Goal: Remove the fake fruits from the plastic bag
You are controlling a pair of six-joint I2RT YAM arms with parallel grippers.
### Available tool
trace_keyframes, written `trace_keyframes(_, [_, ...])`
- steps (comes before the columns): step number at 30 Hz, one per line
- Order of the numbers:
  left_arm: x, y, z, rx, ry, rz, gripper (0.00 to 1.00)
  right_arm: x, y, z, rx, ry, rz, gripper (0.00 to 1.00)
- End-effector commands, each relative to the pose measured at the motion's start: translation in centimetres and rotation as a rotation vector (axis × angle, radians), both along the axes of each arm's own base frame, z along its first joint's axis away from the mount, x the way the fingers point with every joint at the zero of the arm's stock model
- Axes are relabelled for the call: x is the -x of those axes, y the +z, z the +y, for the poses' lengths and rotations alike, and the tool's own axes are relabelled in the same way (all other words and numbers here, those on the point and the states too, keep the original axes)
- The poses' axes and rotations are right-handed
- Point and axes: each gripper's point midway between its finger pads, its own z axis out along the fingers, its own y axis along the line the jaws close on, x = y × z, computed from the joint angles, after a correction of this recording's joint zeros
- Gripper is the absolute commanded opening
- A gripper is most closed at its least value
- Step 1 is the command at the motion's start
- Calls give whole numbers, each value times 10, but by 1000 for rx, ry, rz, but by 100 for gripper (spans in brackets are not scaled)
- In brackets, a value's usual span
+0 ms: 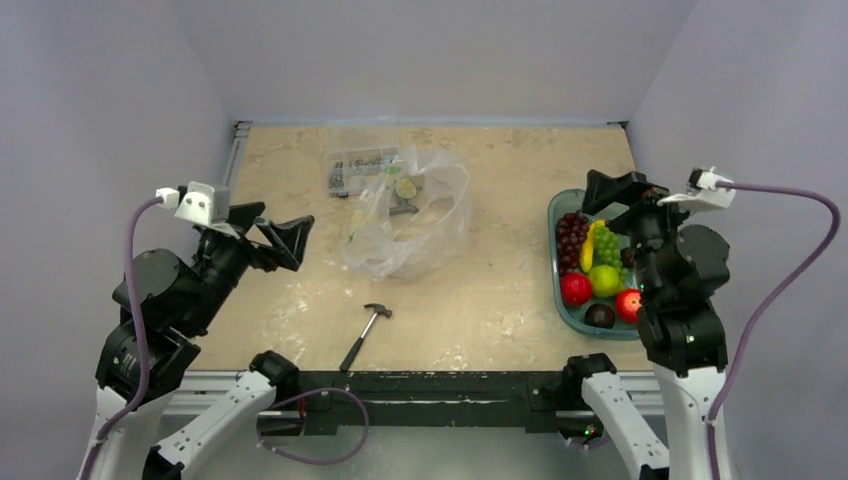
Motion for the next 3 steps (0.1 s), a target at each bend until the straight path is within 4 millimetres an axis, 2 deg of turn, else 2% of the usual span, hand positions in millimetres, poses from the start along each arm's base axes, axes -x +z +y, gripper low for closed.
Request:
trace_keyframes(1, [5,-1,0,25,-10,25,94,14,26,-10,-30,-50,-128,99])
trace_keyframes(3, [4,-2,0,27,-4,28,94,12,19,-21,-32,-113,-90,99])
